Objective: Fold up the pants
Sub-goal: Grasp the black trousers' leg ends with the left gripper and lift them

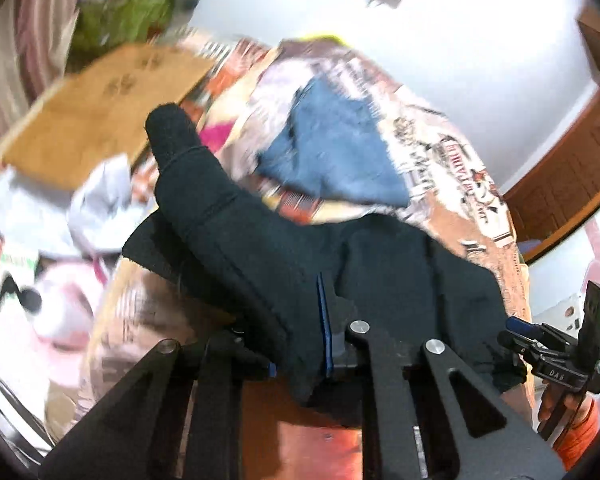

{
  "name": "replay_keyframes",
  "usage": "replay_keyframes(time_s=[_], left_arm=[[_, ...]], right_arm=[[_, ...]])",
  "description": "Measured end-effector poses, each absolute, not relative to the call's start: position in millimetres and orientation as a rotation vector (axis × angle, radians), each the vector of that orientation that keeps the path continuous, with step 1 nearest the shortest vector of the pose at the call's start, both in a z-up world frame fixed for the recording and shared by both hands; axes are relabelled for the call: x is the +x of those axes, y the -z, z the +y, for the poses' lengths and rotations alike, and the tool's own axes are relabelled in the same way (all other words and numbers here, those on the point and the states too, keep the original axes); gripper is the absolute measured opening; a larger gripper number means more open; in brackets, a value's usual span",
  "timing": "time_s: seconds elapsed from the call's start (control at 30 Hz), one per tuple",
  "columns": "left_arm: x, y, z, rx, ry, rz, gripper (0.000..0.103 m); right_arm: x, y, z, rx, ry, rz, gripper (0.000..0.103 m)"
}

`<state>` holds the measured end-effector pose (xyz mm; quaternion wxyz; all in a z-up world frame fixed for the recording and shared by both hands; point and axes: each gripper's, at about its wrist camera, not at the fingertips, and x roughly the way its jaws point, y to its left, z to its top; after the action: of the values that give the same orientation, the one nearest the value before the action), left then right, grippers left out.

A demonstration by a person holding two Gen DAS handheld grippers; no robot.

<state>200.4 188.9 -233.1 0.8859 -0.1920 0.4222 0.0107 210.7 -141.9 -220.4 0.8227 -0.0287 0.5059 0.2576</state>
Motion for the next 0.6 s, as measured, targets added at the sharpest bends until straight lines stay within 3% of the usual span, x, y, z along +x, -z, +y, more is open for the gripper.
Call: replay_keyframes(time_s=[0.27, 0.6], left_arm=[[213.2, 180.2, 136.3, -0.245, 0.027, 0.766, 0.015], [236.5, 148.0, 66.9, -0.146, 0.127, 0.735, 0.014]], right_arm=[[200.0, 201.4, -206.3, 0.009, -0.438, 1.018, 0.055], [191.5, 249.1, -242.9, 0.046, -0.413, 1.149, 0.055]])
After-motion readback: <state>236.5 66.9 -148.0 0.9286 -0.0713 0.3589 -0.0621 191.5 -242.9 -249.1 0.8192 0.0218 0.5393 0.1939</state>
